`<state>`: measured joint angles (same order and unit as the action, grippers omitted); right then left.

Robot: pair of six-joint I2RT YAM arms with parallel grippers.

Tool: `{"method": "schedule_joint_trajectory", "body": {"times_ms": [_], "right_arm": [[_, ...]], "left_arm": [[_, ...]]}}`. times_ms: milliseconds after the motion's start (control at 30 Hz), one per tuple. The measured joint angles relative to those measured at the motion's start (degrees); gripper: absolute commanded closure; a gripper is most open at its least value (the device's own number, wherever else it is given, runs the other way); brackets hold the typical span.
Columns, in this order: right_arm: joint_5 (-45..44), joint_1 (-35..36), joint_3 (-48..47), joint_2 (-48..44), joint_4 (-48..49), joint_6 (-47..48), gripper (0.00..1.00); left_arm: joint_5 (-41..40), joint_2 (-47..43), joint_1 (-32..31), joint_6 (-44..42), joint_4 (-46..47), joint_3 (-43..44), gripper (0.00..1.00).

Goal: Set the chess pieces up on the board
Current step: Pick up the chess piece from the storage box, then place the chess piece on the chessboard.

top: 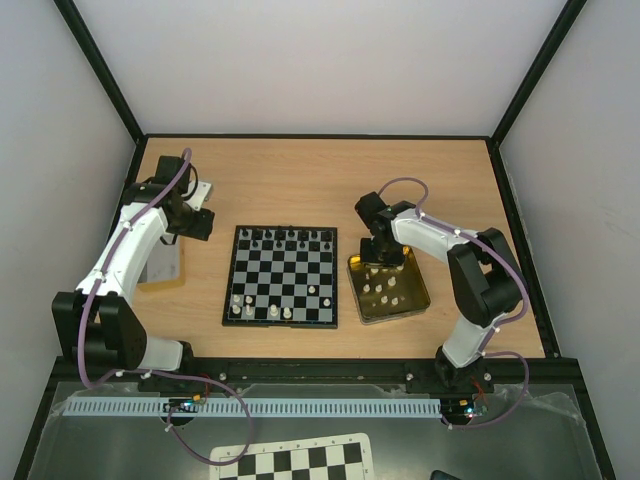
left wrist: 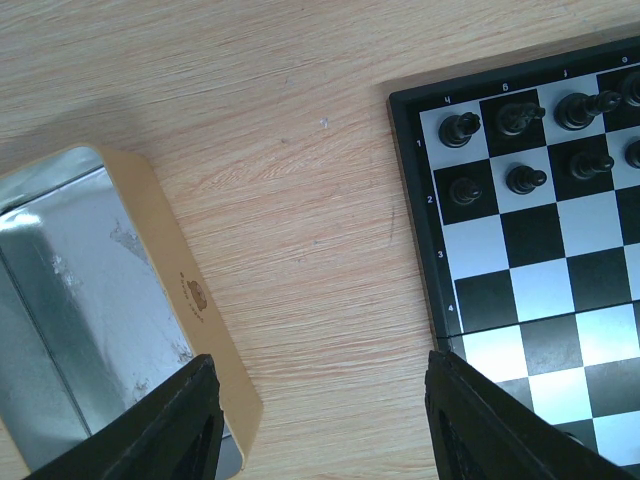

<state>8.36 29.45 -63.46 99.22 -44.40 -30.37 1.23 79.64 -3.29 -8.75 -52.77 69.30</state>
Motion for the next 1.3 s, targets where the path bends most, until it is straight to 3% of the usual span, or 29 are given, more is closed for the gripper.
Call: {"method": "schedule_joint_trajectory", "body": {"times_ms": [267,833,1167,1300], "right_arm": [[-0.24,0.00,0.24,0.00,0.07,0.37,0.98],[-1.79,1.16,-2.99,-2.62,-4.44,0.39,0.98],[-4.74,15.69,-19.69,-4.31,-12.13,-3.34,0.98],[-6.45,25.14,-29.66,1.33,-15.69,-7.34,0.98]], "left_arm": [[0.04,0.00,0.00,0.00,0.24,0.00,0.43],[-0.57,0.02,0.00,-0.17,0.55,0.00,0.43],[-2.21,0.00,1.09,-2.58,-1.84,2.01,0.43],[-0.42,0.00,2.49,-2.82,-1.99,3.13,0.43]]}}
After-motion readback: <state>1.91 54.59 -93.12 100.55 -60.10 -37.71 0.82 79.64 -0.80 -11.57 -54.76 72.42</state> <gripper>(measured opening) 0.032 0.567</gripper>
